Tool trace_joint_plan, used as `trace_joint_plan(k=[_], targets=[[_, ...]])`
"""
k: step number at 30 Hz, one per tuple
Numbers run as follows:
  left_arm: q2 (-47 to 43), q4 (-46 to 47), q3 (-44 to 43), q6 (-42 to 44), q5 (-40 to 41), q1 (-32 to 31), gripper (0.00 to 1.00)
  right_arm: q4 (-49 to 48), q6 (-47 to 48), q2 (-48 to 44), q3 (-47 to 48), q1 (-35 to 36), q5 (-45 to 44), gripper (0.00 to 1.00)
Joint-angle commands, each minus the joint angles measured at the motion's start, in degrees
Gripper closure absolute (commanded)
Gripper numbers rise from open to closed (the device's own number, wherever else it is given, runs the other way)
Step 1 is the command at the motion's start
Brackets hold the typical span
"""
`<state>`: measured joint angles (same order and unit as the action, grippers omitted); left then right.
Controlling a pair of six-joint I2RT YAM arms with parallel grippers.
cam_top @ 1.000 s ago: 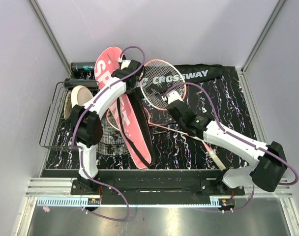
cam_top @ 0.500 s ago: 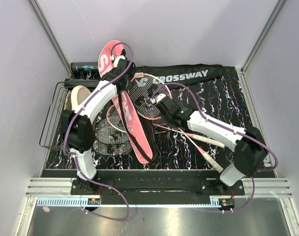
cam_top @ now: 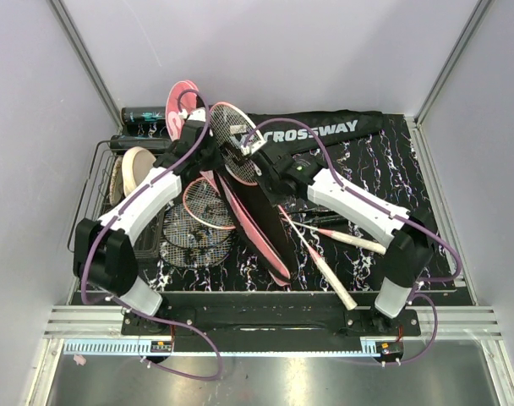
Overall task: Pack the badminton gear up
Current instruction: Place the racket in the racket bag.
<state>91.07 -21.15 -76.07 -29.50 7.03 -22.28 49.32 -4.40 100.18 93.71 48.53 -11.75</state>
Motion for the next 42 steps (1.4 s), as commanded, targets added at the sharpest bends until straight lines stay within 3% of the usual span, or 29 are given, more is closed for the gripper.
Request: trace_joint_plan(k=[1, 8, 19, 23, 26, 29, 34, 38, 42], targets=[[-6.7, 14.6, 3.7, -1.3, -4.4, -0.6, 1.00, 3.5, -8.3, 1.5, 3.8, 1.7, 13.2, 1.00], [-7.8, 16.5, 5.8, -0.4, 6.6, -0.4, 1.00, 6.5, -8.3, -4.0, -4.4, 1.7, 9.3, 1.00], [-1.2, 11.0, -4.9, 3.7, 22.8, -3.2, 1.00, 8.7, -7.5, 1.0, -1.5, 1.6, 9.4, 1.00], [-2.0, 13.8, -2.8, 3.5, 18.7, -4.1, 1.00, 8.4, -5.4, 2.6, 1.9, 1.5, 11.6, 1.00], [-5.5, 23.0, 4.0, 4.8, 6.2, -4.0, 1.00, 8.0, -3.2, 3.9, 6.6, 0.8, 16.9, 1.00], [-10.3, 31.1, 11.6, 4.3, -2.6, -4.0, 1.00, 5.5, -3.4, 4.3, 10.6, -2.4, 25.0, 1.00], [-13.6, 33.3, 16.2, 4.3, -10.2, -4.0, 1.00, 4.2, -6.4, 7.3, 15.9, -6.3, 37.0, 1.00], [-13.6, 32.3, 16.0, 5.1, -8.5, -3.8, 1.00, 7.0, -6.1, 8.8, 18.8, -6.3, 36.5, 1.00], [-11.5, 30.5, 12.6, 3.5, -10.0, -2.3, 1.00, 7.5, -5.7, 6.5, 17.1, -6.7, 28.8, 1.00]])
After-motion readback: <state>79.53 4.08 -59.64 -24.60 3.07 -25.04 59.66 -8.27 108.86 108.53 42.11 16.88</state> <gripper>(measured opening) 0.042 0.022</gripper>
